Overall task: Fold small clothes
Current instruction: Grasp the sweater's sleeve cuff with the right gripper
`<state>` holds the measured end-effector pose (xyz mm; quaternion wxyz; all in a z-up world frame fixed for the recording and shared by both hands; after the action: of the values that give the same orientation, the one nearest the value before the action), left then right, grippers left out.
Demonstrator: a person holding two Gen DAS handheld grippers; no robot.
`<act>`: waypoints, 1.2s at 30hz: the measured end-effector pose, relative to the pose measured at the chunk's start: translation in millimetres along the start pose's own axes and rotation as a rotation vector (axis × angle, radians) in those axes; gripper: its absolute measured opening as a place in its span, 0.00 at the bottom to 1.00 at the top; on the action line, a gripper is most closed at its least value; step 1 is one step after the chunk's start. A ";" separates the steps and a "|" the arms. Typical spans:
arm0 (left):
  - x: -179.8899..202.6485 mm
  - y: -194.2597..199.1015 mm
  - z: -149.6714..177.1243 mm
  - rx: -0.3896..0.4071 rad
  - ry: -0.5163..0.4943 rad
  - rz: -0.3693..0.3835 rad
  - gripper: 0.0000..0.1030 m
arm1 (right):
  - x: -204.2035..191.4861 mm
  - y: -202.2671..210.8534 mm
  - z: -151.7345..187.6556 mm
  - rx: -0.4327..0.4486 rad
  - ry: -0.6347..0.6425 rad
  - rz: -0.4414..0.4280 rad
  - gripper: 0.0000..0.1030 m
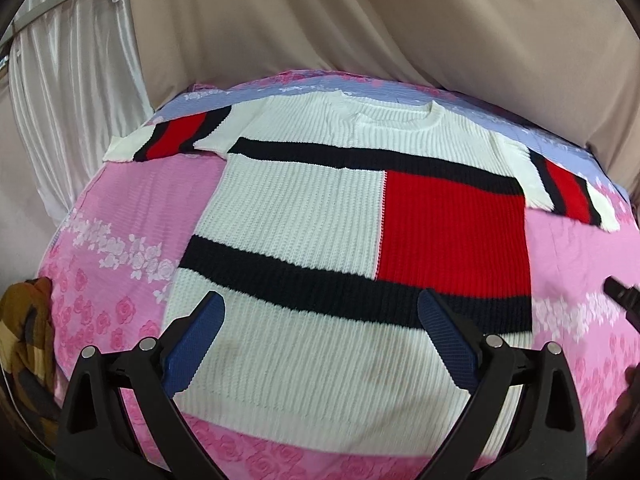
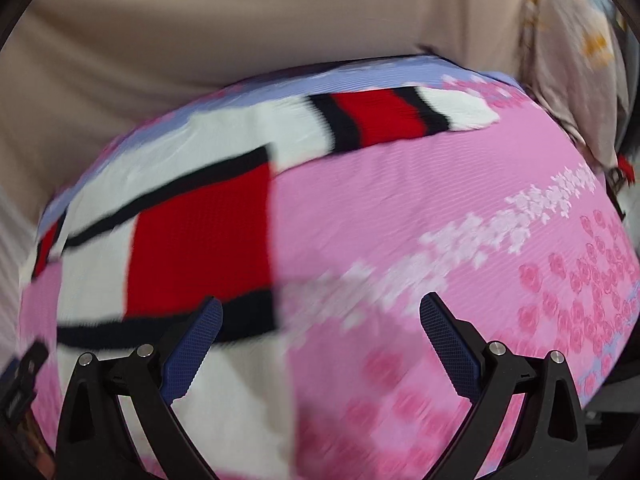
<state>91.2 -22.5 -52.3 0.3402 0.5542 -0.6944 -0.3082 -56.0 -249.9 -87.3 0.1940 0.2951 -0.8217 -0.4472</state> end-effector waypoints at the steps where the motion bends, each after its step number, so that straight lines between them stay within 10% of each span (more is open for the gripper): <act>1: 3.8 -6.3 -2.1 0.000 0.017 -0.019 0.92 | 18.0 -18.3 -17.2 -0.016 -0.033 -0.002 0.92; 14: 37.2 -54.1 -22.3 0.015 0.064 -0.050 0.92 | 163.7 -224.5 -195.0 -0.081 -0.374 -0.004 0.74; 17: 35.0 -60.5 -26.0 0.010 0.066 -0.051 0.92 | 150.6 -236.1 -204.6 -0.081 -0.364 -0.039 0.37; 19: 31.2 -61.9 -29.3 0.011 0.067 -0.054 0.92 | 131.2 -232.5 -215.6 -0.069 -0.331 -0.044 0.07; 24: 4.3 -57.7 -45.4 0.041 0.102 -0.060 0.92 | 43.9 -128.7 -254.3 0.143 -0.201 -0.288 0.06; 31: -51.0 -41.8 -78.6 0.115 0.213 -0.003 0.93 | -178.4 18.3 -214.1 0.235 0.221 -0.764 0.14; 33: -66.3 -44.5 -91.6 0.133 0.226 0.009 0.94 | -233.8 12.0 -185.4 0.195 0.323 -0.791 0.34; 36: -84.0 -59.1 -107.6 0.122 0.244 0.043 0.95 | -261.7 -19.5 -149.7 0.147 0.352 -0.680 0.36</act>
<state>224.9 42.7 -48.7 0.3941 0.5923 -0.6770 -0.1884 233.7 -178.7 -39.7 0.1512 0.6358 -0.6610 -0.3686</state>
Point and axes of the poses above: each gripper's, at about its wrist camera, not at the fingertips, and y roughly against the way its jaws point, x to its right, z to its underside, the point moved 3 cm from there along -y, roughly the way its jaws point, and after that the axes turned 12 degrees about z, right-handed, at the moved point
